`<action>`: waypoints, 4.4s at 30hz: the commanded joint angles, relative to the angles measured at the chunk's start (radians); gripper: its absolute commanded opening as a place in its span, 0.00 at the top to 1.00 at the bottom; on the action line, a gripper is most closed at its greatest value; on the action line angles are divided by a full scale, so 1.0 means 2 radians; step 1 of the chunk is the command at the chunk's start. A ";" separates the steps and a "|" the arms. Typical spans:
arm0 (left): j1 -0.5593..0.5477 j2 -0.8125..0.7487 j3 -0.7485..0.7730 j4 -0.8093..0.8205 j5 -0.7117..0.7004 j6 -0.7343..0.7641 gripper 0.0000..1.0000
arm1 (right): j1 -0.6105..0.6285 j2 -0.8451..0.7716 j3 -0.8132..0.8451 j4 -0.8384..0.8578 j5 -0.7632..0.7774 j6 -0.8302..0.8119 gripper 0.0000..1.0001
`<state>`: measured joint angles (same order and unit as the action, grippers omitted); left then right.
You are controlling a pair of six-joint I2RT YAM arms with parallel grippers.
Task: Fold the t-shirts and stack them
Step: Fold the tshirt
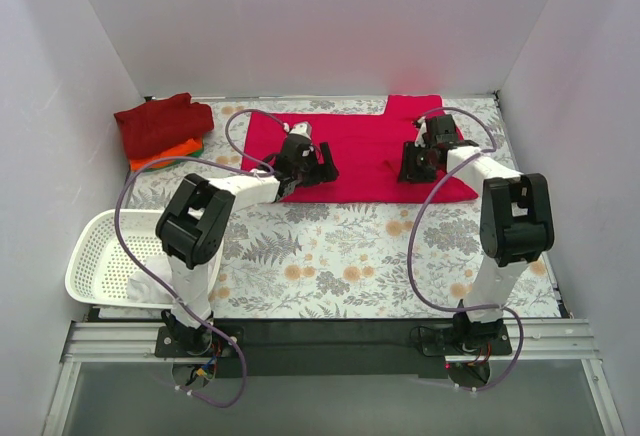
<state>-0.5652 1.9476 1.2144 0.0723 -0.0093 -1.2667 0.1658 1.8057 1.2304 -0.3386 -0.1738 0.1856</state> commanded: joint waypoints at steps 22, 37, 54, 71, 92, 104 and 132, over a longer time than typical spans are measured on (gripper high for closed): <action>-0.004 -0.011 -0.068 0.051 -0.018 0.009 0.26 | 0.000 0.086 0.074 0.033 0.040 0.002 0.84; -0.003 -0.014 -0.098 0.057 -0.011 0.000 0.26 | 0.000 0.158 0.236 -0.003 0.032 -0.014 0.99; -0.010 -0.033 -0.114 0.062 -0.013 -0.002 0.26 | -0.009 0.107 0.216 -0.016 0.120 -0.024 0.59; -0.104 -0.001 0.038 0.058 -0.042 0.032 0.26 | -0.074 0.114 0.172 -0.012 0.102 -0.012 0.64; -0.138 0.102 0.072 0.091 -0.022 0.037 0.26 | -0.103 0.191 0.231 0.007 0.065 0.002 0.70; -0.138 0.106 0.036 0.090 -0.032 0.037 0.26 | -0.105 0.194 0.230 0.030 0.017 0.012 0.72; -0.139 0.099 -0.024 0.100 -0.037 0.019 0.26 | -0.106 0.233 0.322 0.030 -0.020 0.048 0.99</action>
<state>-0.8417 2.1422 1.2213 0.4389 -0.0639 -1.2201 -0.0437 2.2410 1.7969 -0.2958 -0.1867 0.2440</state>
